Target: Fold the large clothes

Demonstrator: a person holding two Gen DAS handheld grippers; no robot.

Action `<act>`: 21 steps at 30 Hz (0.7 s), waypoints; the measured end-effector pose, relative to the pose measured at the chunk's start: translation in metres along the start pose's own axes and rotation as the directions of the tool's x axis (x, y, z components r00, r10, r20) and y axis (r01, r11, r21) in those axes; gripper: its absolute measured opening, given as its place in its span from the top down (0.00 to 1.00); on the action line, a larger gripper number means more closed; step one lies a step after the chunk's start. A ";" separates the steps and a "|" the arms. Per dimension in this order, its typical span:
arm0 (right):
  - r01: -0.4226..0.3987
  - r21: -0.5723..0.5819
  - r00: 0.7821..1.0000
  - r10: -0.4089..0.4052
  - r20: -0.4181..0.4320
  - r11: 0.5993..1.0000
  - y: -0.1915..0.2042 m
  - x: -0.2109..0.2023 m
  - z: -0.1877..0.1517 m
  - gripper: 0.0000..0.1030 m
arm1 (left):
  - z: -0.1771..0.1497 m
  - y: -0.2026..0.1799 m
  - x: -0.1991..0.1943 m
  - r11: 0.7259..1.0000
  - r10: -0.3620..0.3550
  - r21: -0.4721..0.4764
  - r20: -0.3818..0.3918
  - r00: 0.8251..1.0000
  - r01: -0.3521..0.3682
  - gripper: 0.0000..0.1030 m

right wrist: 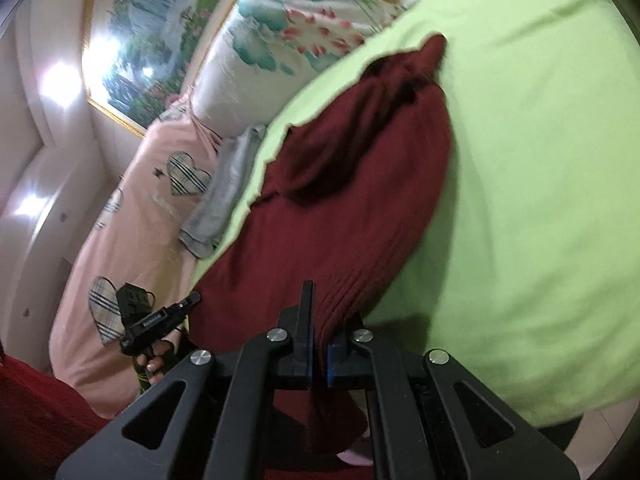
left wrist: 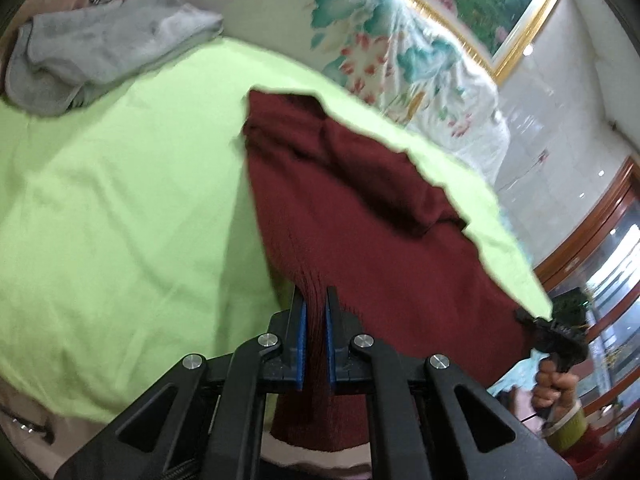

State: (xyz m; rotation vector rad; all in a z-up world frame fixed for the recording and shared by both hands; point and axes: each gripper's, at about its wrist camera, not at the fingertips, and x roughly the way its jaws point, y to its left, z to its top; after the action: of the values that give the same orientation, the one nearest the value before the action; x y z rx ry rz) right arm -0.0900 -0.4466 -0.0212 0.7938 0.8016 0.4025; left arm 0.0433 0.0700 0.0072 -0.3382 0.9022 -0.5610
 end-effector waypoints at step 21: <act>0.244 0.094 0.960 -0.254 0.115 0.965 -0.053 0.115 0.228 0.96 | 0.217 -0.003 0.178 0.979 0.188 -0.087 0.038 0.981 -0.184 0.94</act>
State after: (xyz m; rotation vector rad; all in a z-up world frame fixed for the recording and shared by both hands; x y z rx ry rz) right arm 0.1599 -0.5203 -0.0174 0.7725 0.7906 0.0948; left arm 0.3064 -0.0272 0.0212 -0.3359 0.9037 -0.3426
